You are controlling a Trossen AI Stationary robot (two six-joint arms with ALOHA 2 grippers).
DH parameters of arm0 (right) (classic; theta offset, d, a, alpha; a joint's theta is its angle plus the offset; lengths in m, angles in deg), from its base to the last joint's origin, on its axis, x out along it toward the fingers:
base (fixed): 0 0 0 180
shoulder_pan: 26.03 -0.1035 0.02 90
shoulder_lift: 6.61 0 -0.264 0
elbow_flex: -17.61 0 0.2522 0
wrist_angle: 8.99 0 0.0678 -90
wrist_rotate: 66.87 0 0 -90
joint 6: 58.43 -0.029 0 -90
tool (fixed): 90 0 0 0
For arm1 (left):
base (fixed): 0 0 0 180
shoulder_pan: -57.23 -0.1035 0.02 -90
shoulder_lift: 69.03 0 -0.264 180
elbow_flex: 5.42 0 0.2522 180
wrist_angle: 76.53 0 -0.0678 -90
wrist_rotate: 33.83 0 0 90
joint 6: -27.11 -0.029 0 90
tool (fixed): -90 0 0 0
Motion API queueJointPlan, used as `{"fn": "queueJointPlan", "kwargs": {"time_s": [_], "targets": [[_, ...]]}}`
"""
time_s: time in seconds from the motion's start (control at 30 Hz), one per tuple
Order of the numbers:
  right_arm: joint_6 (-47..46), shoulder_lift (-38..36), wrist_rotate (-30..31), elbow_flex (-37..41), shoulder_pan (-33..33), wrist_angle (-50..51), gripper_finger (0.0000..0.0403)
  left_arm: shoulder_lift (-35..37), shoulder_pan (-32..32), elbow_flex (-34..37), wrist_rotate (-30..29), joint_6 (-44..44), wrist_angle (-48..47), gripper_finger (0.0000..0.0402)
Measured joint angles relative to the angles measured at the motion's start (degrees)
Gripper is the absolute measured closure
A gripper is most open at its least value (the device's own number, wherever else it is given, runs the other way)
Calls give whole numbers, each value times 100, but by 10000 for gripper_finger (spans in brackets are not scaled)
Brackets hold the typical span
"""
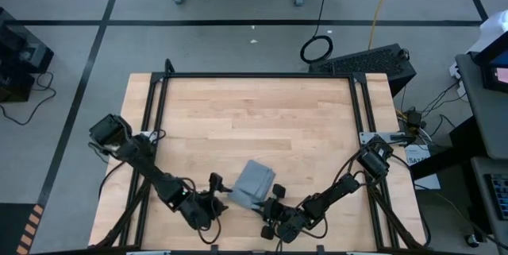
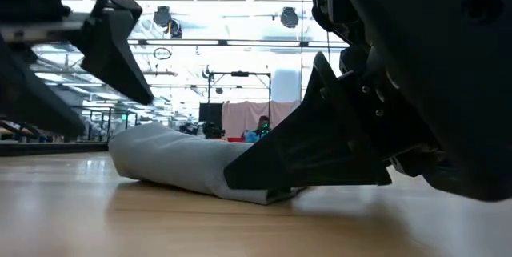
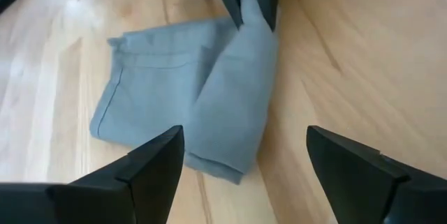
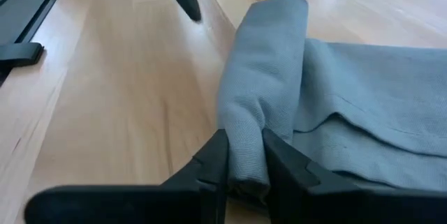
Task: Roll towel
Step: Roll the gray towel on the table
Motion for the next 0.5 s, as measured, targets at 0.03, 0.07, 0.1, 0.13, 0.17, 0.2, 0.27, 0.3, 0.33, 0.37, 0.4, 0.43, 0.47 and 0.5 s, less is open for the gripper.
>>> {"fn": "queueJointPlan", "kwargs": {"time_s": [0.03,0.07,0.1,0.13,0.17,0.2,0.27,0.3,0.33,0.37,0.4,0.43,0.47,0.5], "targets": [[6,0,0,0,0,-1,343,-74,-20,0,4,-131,54,97],[9,0,0,0,0,-1,343,-163,-47,0,4,-278,135,97],[15,0,0,0,0,-1,343,-252,-79,0,4,-438,205,97],[22,0,0,0,0,-1,343,-331,-119,0,6,-578,255,97],[23,0,-1,1,0,-1,343,-399,-162,0,5,-679,317,97],[24,0,-2,2,0,-1,343,-453,-203,0,6,-760,389,97],[28,0,-4,2,0,-1,344,-524,-284,0,8,-888,490,98],[28,0,-4,2,0,-1,344,-552,-319,0,8,-907,507,100],[30,0,-4,2,0,-1,344,-575,-362,0,11,-913,492,104],[34,0,-4,2,0,-1,344,-583,-408,0,37,-909,475,110],[47,0,-4,2,0,-1,344,-581,-455,0,143,-902,463,118],[62,0,-4,2,0,-1,344,-578,-508,0,284,-892,445,129],[89,0,-4,2,0,-1,344,-577,-565,0,455,-876,436,142],[127,0,-6,2,0,-1,344,-569,-610,-4,609,-818,419,157]]}}
